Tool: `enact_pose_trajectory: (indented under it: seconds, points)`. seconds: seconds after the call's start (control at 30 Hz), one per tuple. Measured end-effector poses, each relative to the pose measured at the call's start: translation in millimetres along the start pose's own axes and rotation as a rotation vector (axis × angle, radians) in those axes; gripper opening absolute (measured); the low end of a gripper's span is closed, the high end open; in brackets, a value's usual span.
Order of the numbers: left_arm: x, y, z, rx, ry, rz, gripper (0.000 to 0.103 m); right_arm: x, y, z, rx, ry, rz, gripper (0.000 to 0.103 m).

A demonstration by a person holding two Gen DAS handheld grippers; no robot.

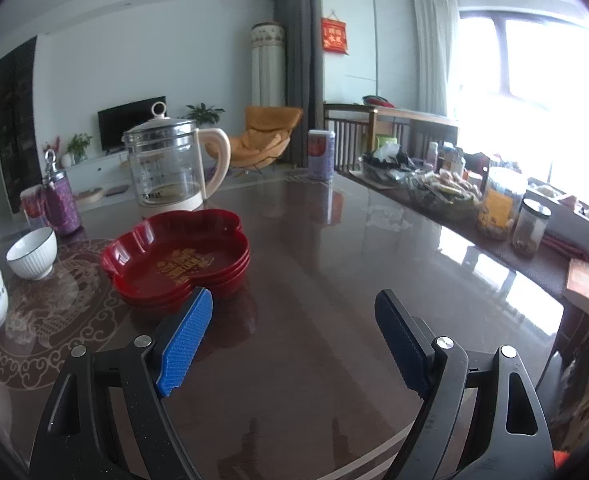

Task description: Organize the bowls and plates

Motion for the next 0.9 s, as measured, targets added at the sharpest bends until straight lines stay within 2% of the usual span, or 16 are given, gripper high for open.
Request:
enact_pose_trajectory:
  seconds: [0.07, 0.17, 0.23, 0.3, 0.4, 0.47, 0.5, 0.6, 0.67, 0.8, 0.83, 0.87, 0.9]
  points:
    - [-1.6, -7.1, 16.2, -0.005, -0.021, -0.001, 0.103, -2.9, -1.6, 3.5, -0.009, -0.022, -0.006, 0.086]
    - [0.8, -14.1, 50.4, -0.035, -0.049, 0.023, 0.103, -10.2, -7.9, 15.8, -0.016, -0.109, -0.029, 0.086]
    - [6.9, -14.1, 79.1, -0.075, -0.072, 0.056, 0.103, -11.7, -11.1, 29.6, 0.003, -0.166, 0.001, 0.086]
    - [15.4, -10.8, 101.0, -0.097, -0.095, 0.084, 0.103, -12.6, -9.6, 54.3, 0.033, -0.281, 0.059, 0.086]
    - [36.1, -3.4, 119.4, -0.081, -0.141, 0.142, 0.103, -12.4, -0.3, 115.7, 0.05, -0.495, 0.185, 0.086]
    - [52.7, 4.9, 119.2, -0.059, -0.121, 0.207, 0.102, -7.5, 11.2, 165.2, 0.057, -0.65, 0.31, 0.086]
    - [60.3, 11.1, 115.7, -0.046, -0.103, 0.242, 0.102, -2.9, 20.3, 196.3, 0.062, -0.734, 0.4, 0.086]
    - [71.7, 26.4, 98.3, 0.018, -0.072, 0.279, 0.102, 7.7, 39.0, 251.8, 0.071, -0.843, 0.54, 0.086]
    - [79.9, 34.9, 90.5, 0.05, -0.085, 0.286, 0.099, 17.6, 54.0, 285.4, 0.048, -0.868, 0.622, 0.086]
    - [98.9, 52.9, 76.4, 0.057, -0.057, 0.365, 0.077, 27.3, 76.9, 322.7, 0.002, -0.874, 0.697, 0.084]
    - [103.0, 56.9, 73.9, 0.059, -0.054, 0.38, 0.069, 27.7, 80.5, 326.0, -0.005, -0.869, 0.704, 0.078]
    - [106.0, 60.1, 72.4, 0.062, -0.055, 0.389, 0.065, 29.1, 83.9, 330.1, -0.011, -0.866, 0.712, 0.064]
    - [108.7, 63.9, 70.7, 0.063, -0.051, 0.4, 0.056, 31.0, 88.5, 334.7, -0.017, -0.868, 0.732, 0.055]
Point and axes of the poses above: each gripper's, at about its wrist camera, not at the fingertips, and x roughly the way its jaws point, z to its left, y to its underside, the point moved 6 cm from there along x, roughly the way its jaws point, and after that the axes turned 11 degrees about -y, right-handed, at the moved point
